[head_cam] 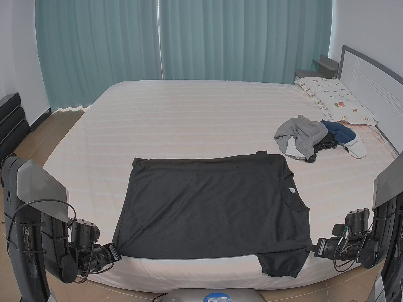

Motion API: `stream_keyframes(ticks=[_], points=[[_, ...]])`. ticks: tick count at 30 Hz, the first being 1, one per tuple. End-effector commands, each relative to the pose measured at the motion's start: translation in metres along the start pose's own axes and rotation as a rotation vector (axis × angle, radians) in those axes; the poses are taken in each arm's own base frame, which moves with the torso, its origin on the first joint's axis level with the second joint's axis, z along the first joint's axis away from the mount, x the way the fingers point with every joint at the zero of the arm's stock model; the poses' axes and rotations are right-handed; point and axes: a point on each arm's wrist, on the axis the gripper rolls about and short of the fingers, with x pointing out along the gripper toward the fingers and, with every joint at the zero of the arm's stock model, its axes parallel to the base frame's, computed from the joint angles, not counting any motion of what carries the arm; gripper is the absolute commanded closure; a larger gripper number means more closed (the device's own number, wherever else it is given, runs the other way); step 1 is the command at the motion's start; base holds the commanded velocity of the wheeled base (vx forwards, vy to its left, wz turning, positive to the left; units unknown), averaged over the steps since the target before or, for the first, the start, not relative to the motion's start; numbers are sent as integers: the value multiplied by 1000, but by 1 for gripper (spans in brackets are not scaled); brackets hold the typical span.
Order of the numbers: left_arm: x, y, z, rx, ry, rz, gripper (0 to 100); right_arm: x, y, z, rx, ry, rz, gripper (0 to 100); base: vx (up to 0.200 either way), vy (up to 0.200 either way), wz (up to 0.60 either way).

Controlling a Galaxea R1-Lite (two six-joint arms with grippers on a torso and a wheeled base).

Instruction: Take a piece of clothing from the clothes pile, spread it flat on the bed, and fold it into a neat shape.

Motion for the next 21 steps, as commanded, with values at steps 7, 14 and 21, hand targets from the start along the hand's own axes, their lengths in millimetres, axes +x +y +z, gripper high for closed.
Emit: stream_keyframes(ticks=[7,14,21], points=[[-19,5,-4,68,12,13,100,-32,2,1,-57,34,-36,100,0,0,0],[-22,7,-8,96,35,27,100,-40,-6,0,-75,64,-74,100,0,0,0],[-30,8,-12,124,93,55,100,-51,-13,-2,-102,90,-107,100,0,0,0]])
